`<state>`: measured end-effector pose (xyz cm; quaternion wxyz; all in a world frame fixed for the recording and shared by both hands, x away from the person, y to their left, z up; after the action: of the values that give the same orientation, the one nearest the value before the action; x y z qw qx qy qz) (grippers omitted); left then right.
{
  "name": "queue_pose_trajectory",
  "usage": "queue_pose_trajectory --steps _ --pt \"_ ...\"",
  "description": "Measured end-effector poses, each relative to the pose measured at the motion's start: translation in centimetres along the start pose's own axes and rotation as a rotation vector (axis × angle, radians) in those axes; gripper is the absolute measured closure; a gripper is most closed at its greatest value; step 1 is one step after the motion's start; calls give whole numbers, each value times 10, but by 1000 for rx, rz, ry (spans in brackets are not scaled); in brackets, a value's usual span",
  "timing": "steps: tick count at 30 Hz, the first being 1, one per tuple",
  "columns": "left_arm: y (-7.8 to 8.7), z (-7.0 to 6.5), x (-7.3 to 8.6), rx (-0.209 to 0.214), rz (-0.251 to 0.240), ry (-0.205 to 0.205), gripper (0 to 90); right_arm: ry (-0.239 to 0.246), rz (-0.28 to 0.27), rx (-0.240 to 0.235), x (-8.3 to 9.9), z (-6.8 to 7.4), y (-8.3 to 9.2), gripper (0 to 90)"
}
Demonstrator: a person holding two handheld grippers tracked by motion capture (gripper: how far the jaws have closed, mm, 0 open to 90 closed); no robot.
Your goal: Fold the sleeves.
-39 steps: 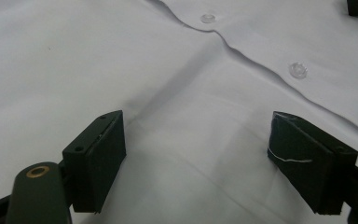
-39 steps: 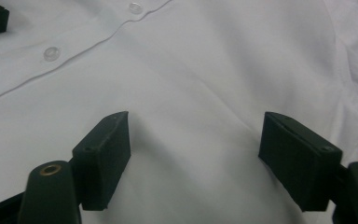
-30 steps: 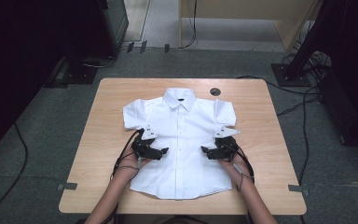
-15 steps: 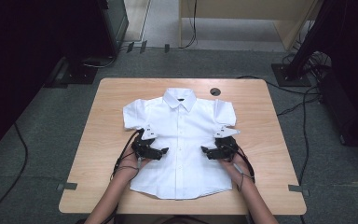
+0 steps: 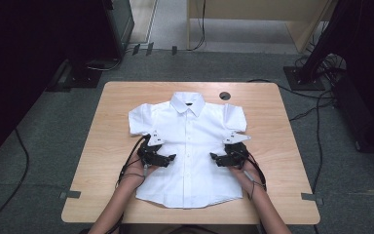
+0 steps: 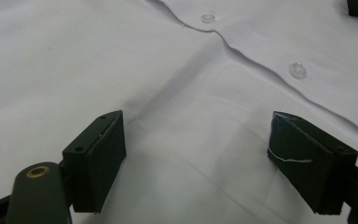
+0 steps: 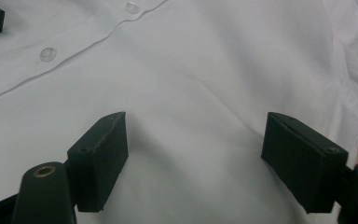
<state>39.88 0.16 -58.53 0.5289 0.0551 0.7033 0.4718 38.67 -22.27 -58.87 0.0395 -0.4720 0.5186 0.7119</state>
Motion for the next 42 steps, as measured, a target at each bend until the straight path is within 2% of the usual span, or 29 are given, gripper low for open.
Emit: queue_pose_trajectory --steps 30,42 --pt "0 -1 0 -4 1 1 191 2 0 0 1 1 0 222" --pt "10 -19 11 -3 1 0 191 12 3 -7 12 14 12 222"
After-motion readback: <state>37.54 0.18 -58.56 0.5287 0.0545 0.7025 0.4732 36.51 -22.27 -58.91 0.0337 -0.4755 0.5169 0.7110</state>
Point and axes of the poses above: each handheld gripper's, and its own axes: y roughly backward along the jaws, x roughly out of its underside, z roughly to its left, the point moved 9 cm from there along -y, roughly forward along the jaws, and after that the axes turned 4 degrees about z, right-handed, at the moved point
